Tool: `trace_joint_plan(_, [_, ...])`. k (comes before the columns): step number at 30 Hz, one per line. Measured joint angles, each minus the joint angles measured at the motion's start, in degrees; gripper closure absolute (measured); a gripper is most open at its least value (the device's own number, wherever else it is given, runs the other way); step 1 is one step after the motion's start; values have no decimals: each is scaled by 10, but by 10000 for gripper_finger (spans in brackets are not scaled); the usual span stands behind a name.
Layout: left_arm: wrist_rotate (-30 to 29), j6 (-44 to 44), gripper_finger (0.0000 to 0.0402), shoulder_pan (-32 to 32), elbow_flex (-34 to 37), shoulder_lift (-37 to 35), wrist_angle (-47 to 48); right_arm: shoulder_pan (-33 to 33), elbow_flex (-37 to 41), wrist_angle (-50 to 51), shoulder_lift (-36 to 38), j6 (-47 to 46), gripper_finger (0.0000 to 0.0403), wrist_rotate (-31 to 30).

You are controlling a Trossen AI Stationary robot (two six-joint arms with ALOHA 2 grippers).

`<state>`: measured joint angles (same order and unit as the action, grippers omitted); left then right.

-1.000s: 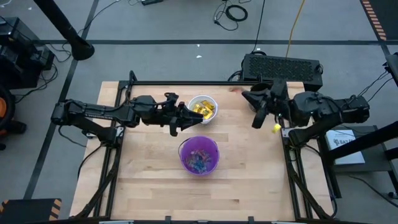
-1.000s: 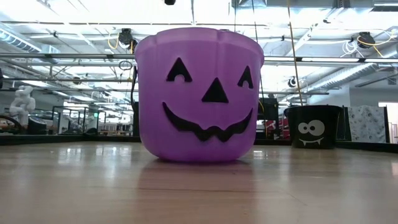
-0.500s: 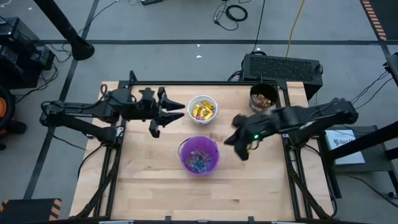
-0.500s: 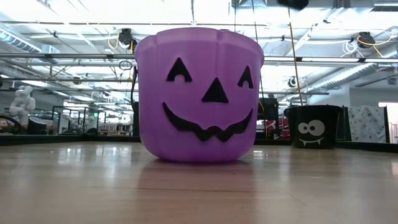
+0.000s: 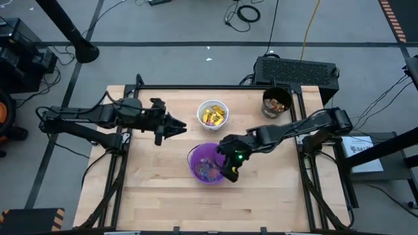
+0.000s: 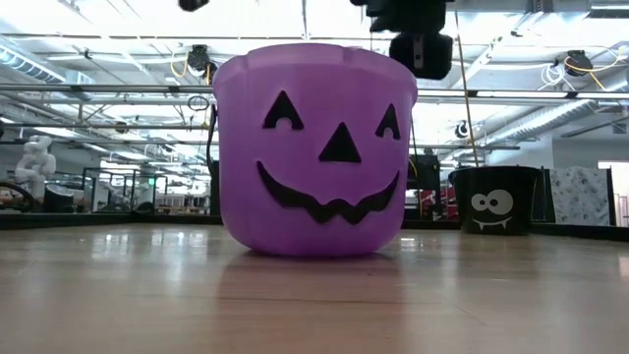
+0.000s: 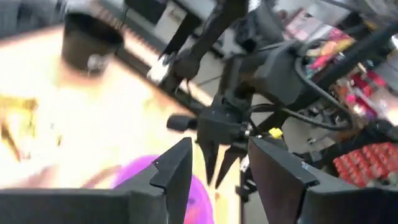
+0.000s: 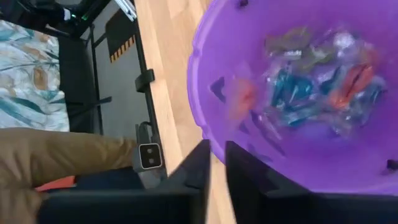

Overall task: Sort candy by brand, put in halloween buckets
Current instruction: Put the orange gummy into the violet bucket, then return to Home Position

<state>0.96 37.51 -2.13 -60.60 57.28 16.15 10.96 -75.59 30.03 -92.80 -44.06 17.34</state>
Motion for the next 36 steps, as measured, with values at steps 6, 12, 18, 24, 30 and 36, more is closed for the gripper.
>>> trace_joint_plan(6, [0, 83, 238, 10, 0, -3, 63, -16, 0, 7, 29, 13, 267, 8])
trace_joint_plan(12, [-38, 37, 238, 11, 0, -13, 89, -53, -1, 37, 145, 184, 240, -92])
trace_joint_plan(18, [-49, -55, 253, 29, 0, -12, 96, -179, -2, -2, 231, 396, 280, -139])
trace_joint_plan(24, [-107, -202, 360, 40, 1, -12, 85, -297, -1, 14, 252, 540, 381, -33])
trace_joint_plan(30, [-176, -249, 387, 62, 43, -12, 55, -347, 87, -64, 251, 643, 390, -22])
trace_joint_plan(36, [-177, -263, 397, 66, 123, -14, -53, -365, 205, -233, 251, 630, 400, -21])
